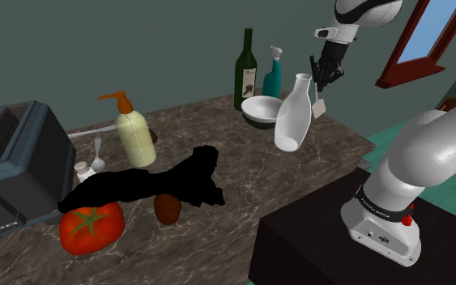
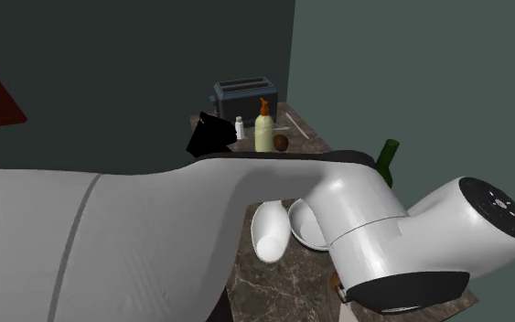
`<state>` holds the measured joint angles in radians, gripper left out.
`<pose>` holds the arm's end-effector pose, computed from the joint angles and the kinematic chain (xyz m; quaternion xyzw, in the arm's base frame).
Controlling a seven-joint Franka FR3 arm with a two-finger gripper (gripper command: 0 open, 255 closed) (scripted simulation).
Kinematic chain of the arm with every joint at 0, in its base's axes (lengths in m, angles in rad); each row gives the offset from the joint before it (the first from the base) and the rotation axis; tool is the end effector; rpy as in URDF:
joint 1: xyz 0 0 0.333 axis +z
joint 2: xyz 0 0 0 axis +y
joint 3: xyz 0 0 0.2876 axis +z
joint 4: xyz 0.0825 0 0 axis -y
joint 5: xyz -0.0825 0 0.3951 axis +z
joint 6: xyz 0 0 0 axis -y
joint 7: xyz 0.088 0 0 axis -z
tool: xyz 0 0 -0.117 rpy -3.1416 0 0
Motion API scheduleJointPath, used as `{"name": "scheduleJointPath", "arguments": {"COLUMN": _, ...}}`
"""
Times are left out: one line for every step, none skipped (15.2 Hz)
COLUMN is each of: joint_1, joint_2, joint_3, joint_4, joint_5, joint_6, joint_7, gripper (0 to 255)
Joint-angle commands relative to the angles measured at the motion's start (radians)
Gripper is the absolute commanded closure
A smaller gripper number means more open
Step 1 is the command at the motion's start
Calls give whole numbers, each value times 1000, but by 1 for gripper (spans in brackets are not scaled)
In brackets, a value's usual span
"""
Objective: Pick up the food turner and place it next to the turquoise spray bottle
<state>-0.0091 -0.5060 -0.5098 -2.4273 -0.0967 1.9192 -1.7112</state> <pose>0.3677 -0.2170 0.4216 -0.7967 -0.5992 -0.0535 0.0579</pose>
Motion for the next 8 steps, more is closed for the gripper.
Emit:
{"name": "scheduleJointPath", "arguments": {"joint_1": -1, "joint_2": 12, "joint_3": -8, "joint_4": -28, "joint_5": -2, "joint_6": 29, "joint_7": -4, "gripper": 255}}
{"name": "scheduleJointPath", "arguments": {"joint_1": -1, "joint_2": 17, "joint_3": -11, "joint_4": -38, "joint_5": -2, "joint_6": 44, "joint_7": -7, "gripper": 255}}
{"name": "scheduleJointPath", "arguments": {"joint_1": -1, "joint_2": 22, "joint_3": -14, "joint_4": -48, "joint_5": -2, "joint_6": 58, "joint_7": -9, "gripper": 255}}
{"name": "scheduleJointPath", "arguments": {"joint_1": -1, "joint_2": 27, "joint_3": -17, "joint_4": -57, "joint_5": -2, "joint_6": 73, "joint_7": -12, "gripper": 255}}
{"name": "scheduleJointPath", "arguments": {"joint_1": 0, "joint_2": 33, "joint_3": -20, "joint_4": -67, "joint_5": -1, "joint_6": 88, "joint_7": -15, "gripper": 255}}
{"name": "scheduleJointPath", "arguments": {"joint_1": 0, "joint_2": 39, "joint_3": -24, "joint_4": -76, "joint_5": -1, "joint_6": 103, "joint_7": -18, "gripper": 255}}
{"name": "scheduleJointPath", "arguments": {"joint_1": 1, "joint_2": 45, "joint_3": -27, "joint_4": -85, "joint_5": 0, "joint_6": 117, "joint_7": -21, "gripper": 255}}
{"name": "scheduleJointPath", "arguments": {"joint_1": 1, "joint_2": 52, "joint_3": -31, "joint_4": -94, "joint_5": 1, "joint_6": 132, "joint_7": -24, "gripper": 255}}
